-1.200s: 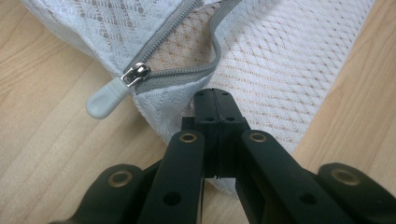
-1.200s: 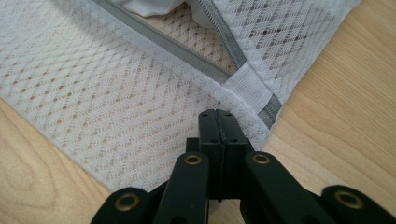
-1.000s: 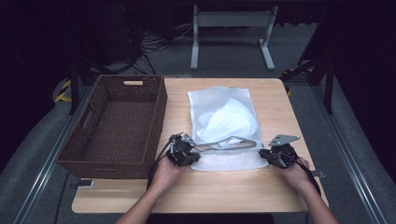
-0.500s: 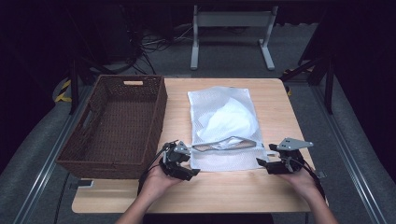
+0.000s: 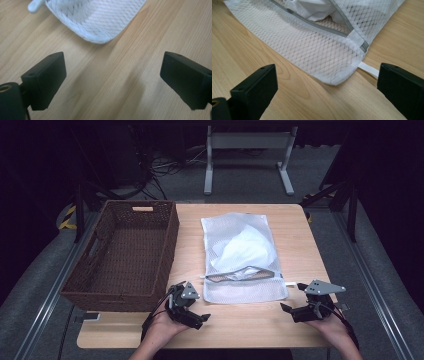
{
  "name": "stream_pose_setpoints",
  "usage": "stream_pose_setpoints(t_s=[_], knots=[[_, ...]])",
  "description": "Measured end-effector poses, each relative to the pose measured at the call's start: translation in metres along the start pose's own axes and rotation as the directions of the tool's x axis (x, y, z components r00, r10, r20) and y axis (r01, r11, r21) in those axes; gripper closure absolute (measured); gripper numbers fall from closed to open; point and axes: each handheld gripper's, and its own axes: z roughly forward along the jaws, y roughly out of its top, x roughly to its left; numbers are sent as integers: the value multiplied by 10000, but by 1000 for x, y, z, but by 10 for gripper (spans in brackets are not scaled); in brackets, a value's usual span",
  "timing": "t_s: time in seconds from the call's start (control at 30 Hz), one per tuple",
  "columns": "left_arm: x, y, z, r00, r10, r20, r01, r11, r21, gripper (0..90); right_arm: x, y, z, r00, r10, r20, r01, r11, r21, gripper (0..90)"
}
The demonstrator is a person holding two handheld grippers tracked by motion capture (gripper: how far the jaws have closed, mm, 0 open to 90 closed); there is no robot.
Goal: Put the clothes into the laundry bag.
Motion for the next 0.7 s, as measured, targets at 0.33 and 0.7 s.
stream_pose_setpoints(t_s=[0.33,0.7], knots=[[-6,-19,3,9999,99,50,-101,9990,427,1,6,-19,-13,9997,207,118,-206,9998,-46,5],[-4,-18,-1,9998,187,-43,-186,9997,152,4,-5,-25,-14,9999,127,-45,-127,9999,-77,6]])
